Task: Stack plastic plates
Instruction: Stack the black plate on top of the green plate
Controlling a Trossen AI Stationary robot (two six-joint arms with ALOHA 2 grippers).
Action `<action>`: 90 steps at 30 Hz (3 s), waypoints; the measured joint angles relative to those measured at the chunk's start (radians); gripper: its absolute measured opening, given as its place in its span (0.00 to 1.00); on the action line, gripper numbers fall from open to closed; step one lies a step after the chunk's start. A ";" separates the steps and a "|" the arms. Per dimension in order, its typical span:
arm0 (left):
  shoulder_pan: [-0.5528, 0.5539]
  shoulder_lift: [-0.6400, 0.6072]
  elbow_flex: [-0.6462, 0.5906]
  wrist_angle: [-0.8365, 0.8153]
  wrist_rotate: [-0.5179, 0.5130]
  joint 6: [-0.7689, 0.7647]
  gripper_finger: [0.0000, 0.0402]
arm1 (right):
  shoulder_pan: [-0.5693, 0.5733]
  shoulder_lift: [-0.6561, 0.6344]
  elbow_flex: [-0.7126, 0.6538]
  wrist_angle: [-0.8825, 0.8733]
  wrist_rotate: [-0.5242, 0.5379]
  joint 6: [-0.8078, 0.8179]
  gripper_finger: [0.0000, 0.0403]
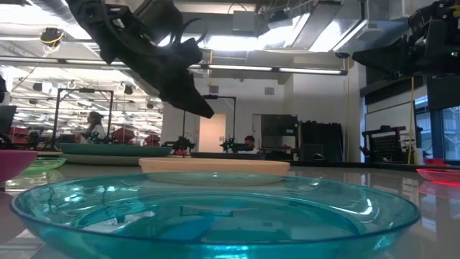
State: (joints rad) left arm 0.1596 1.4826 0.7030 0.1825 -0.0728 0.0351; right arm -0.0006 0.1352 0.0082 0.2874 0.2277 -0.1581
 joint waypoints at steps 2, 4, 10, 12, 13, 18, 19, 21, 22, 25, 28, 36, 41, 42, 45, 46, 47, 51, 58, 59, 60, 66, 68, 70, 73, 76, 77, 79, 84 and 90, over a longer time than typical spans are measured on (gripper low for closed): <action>0.001 0.000 0.006 0.000 -0.017 0.040 0.32 | 0.000 0.000 0.000 0.000 0.000 0.002 0.01; 0.001 0.013 0.019 0.012 -0.036 0.095 0.32 | 0.000 0.000 0.000 0.000 0.000 0.002 0.01; 0.036 0.088 0.046 0.008 -0.118 0.232 0.32 | 0.000 0.000 0.000 0.001 0.001 0.004 0.01; 0.057 0.134 0.069 0.013 -0.119 0.248 0.32 | 0.000 0.000 0.000 0.000 0.001 0.004 0.01; 0.067 0.157 0.080 0.011 -0.120 0.256 0.32 | 0.000 0.000 0.000 0.001 -0.001 0.004 0.01; 0.111 0.251 0.154 0.010 -0.124 0.266 0.32 | 0.000 0.000 0.000 0.000 0.009 0.004 0.01; 0.118 0.265 0.168 0.008 -0.123 0.266 0.32 | 0.000 0.000 0.000 0.000 0.008 0.004 0.01; 0.133 0.290 0.189 0.005 -0.110 0.265 0.32 | 0.000 0.000 0.000 0.000 0.008 0.004 0.01; 0.140 0.299 0.198 0.004 -0.096 0.262 0.32 | 0.000 0.000 0.000 0.000 0.008 0.004 0.01; 0.157 0.326 0.218 -0.002 -0.040 0.259 0.32 | 0.000 0.000 0.000 -0.001 0.008 0.004 0.01; 0.168 0.347 0.228 -0.007 -0.043 0.258 0.32 | 0.000 0.000 0.000 -0.001 0.008 0.004 0.01; 0.196 0.364 0.231 -0.019 -0.041 0.256 0.32 | 0.000 0.000 0.000 -0.002 0.008 0.003 0.01; 0.196 0.364 0.231 -0.021 -0.025 0.262 0.29 | 0.000 0.000 0.000 -0.002 0.008 0.003 0.01; 0.196 0.364 0.231 -0.027 -0.014 0.263 0.27 | 0.000 0.000 0.000 -0.002 0.008 0.003 0.01; 0.196 0.377 0.230 -0.041 -0.014 0.264 0.24 | 0.000 0.000 0.000 -0.004 0.007 0.003 0.01; 0.196 0.377 0.229 -0.046 -0.014 0.266 0.23 | 0.000 0.000 0.000 -0.004 0.008 0.003 0.01; 0.196 0.380 0.229 -0.040 -0.014 0.272 0.22 | 0.000 0.000 0.000 -0.004 0.008 0.003 0.01; 0.196 0.386 0.230 -0.044 -0.014 0.293 0.18 | 0.000 0.000 0.000 -0.008 0.008 0.003 0.01; 0.196 0.386 0.230 -0.039 -0.015 0.294 0.05 | 0.000 0.000 0.000 -0.008 0.007 0.003 0.01; 0.196 0.386 0.230 -0.039 -0.020 0.294 0.04 | 0.000 0.000 0.000 -0.008 0.007 0.003 0.01; 0.195 0.386 0.230 -0.036 -0.024 0.295 0.02 | 0.000 0.000 0.000 -0.008 0.007 0.003 0.01; 0.171 0.361 0.230 -0.026 -0.046 0.301 0.04 | 0.000 0.000 0.000 -0.007 0.007 0.003 0.01; 0.151 0.337 0.230 -0.035 -0.089 0.314 0.04 | 0.000 0.000 0.000 -0.008 0.007 0.003 0.01; 0.130 0.301 0.230 -0.040 -0.139 0.317 0.04 | 0.000 0.000 0.000 -0.007 0.007 0.003 0.01; 0.104 0.230 0.230 -0.064 -0.186 0.317 0.04 | 0.000 0.000 0.000 -0.007 0.007 0.003 0.01; 0.084 0.163 0.230 -0.125 -0.213 0.315 0.04 | 0.000 0.000 0.000 -0.008 0.007 0.003 0.01; 0.077 0.140 0.230 -0.144 -0.224 0.310 0.04 | 0.000 0.000 0.000 -0.008 0.007 0.003 0.01; 0.067 0.092 0.230 -0.214 -0.256 0.288 0.04 | 0.000 0.000 0.000 -0.009 0.008 0.003 0.01; 0.060 -0.009 0.230 -0.412 -0.316 0.192 0.04 | 0.000 0.000 0.000 -0.015 0.007 0.003 0.01; 0.063 -0.060 0.229 -0.621 -0.346 0.082 0.04 | 0.000 0.000 0.000 -0.015 0.008 0.003 0.01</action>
State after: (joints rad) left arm 0.2222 1.4223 0.9321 -0.4388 -0.4192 0.1173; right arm -0.0006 0.1352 0.0082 0.2727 0.2356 -0.1547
